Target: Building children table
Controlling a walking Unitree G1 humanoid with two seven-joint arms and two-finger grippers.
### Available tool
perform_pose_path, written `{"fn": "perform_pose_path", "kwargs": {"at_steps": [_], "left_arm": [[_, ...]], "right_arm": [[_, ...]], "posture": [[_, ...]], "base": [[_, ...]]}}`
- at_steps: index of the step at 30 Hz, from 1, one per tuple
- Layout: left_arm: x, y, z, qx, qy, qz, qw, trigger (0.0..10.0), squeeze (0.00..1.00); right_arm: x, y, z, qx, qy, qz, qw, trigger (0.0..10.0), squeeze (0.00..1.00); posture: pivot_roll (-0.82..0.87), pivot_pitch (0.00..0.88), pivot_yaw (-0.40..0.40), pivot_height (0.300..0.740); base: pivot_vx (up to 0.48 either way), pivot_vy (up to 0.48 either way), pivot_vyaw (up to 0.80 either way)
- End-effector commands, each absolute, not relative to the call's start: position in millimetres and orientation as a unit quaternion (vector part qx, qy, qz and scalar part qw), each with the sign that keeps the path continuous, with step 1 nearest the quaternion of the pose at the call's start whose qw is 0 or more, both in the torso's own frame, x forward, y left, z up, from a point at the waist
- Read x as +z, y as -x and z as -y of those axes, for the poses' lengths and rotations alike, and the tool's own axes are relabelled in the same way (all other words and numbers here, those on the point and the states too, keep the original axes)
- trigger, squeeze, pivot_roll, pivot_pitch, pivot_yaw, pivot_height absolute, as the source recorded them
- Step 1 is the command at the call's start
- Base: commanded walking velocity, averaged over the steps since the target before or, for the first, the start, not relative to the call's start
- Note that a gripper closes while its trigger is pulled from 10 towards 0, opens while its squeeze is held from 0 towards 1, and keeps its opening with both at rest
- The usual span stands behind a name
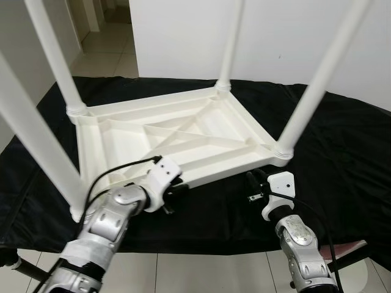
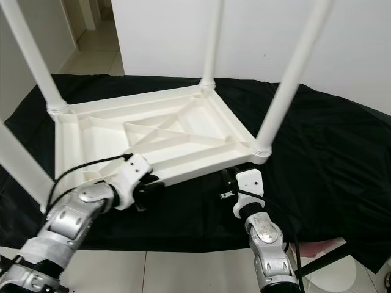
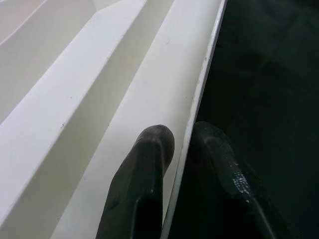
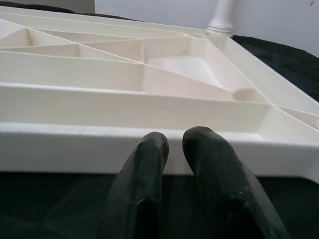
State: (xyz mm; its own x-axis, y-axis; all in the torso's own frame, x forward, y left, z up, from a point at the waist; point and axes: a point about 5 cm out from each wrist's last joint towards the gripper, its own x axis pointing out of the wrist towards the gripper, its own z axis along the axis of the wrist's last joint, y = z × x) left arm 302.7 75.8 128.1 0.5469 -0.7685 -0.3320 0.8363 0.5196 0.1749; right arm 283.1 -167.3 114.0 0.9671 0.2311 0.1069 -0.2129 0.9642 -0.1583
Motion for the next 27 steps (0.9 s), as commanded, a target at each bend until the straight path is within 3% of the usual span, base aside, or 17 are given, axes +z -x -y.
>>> {"fn": "perform_pose_path", "kwargs": {"at_steps": [1,6,7,9,10,18,19,20,21,22,25,26,27], "left_arm": [[132.8,-292.5,-49.8,-0.521,-0.158,-0.086,0.834,0.0,0.0],[139.0,-295.3,-32.4,-0.524,-0.152,-0.069,0.835,0.0,0.0],[140.7,-296.8,-28.2,-0.522,-0.154,-0.063,0.837,4.5,0.0],[141.6,-297.7,-25.9,-0.521,-0.156,-0.06,0.837,4.5,0.0],[142.7,-298.9,-23.6,-0.518,-0.163,-0.055,0.838,10.0,0.0],[147.2,-304.0,-22.2,-0.5,-0.161,-0.042,0.85,10.0,0.0],[147.9,-304.7,-23.3,-0.495,-0.158,-0.04,0.853,10.0,0.53],[148.3,-305.7,-24.4,-0.491,-0.15,-0.04,0.857,10.0,0.79],[148.3,-305.7,-24.4,-0.491,-0.15,-0.04,0.857,10.0,0.79],[149.3,-306.1,-26.3,-0.487,-0.15,-0.036,0.86,10.0,1.0],[150.8,-306.2,-29.6,-0.481,-0.154,-0.03,0.863,10.0,1.0],[152.2,-305.3,-32.2,-0.478,-0.152,-0.025,0.865,10.0,0.0],[153.0,-304.9,-33.8,-0.476,-0.15,-0.022,0.867,10.0,0.0]], "right_arm": [[112.7,-282.9,168.6,0.107,0.077,0.062,0.989,10.0,0.0],[113.0,-283.5,167.4,0.105,0.075,0.063,0.99,10.0,0.0],[113.0,-283.6,166.8,0.104,0.075,0.064,0.99,10.0,0.0],[112.9,-283.7,166.4,0.104,0.074,0.064,0.99,10.0,0.0],[112.8,-283.6,165.8,0.103,0.074,0.064,0.99,10.0,0.0],[112.2,-283.1,165.1,0.099,0.073,0.064,0.99,10.0,0.0],[112.2,-283.1,165.1,0.098,0.072,0.064,0.99,10.0,0.0],[112.2,-283.1,164.8,0.098,0.071,0.065,0.991,10.0,0.0],[112.2,-283.1,164.8,0.098,0.071,0.065,0.991,10.0,0.0],[112.1,-283.3,164.1,0.098,0.07,0.065,0.991,10.0,0.0],[112.0,-283.7,162.7,0.098,0.069,0.065,0.991,10.0,0.0],[111.9,-284.0,161.6,0.099,0.068,0.066,0.991,10.0,0.0],[111.9,-284.2,160.8,0.099,0.068,0.066,0.991,10.0,0.0]], "posture": [[0.04,0.049,-0.011,0.74],[0.04,0.055,-0.005,0.74],[0.03,0.057,-0.005,0.74],[0.03,0.058,-0.005,0.74],[0.03,0.059,-0.002,0.74],[0.03,0.061,0.005,0.74],[0.04,0.062,0.005,0.74],[0.04,0.062,0.006,0.74],[0.04,0.062,0.006,0.74],[0.04,0.062,0.006,0.74],[0.04,0.063,0.007,0.74],[0.04,0.063,0.007,0.74],[0.04,0.063,0.007,0.74]], "base": [[0.0,0.0,0.0],[0.0,0.0,0.0],[0.0,0.0,0.0],[0.0,0.0,0.0],[0.0,0.0,0.0],[0.0,0.0,0.0],[0.0,0.0,0.0],[0.0,0.0,0.0],[0.0,0.0,0.0],[0.0,0.0,0.0],[0.0,0.0,0.0],[0.0,0.0,0.0],[0.0,0.0,0.0]]}}
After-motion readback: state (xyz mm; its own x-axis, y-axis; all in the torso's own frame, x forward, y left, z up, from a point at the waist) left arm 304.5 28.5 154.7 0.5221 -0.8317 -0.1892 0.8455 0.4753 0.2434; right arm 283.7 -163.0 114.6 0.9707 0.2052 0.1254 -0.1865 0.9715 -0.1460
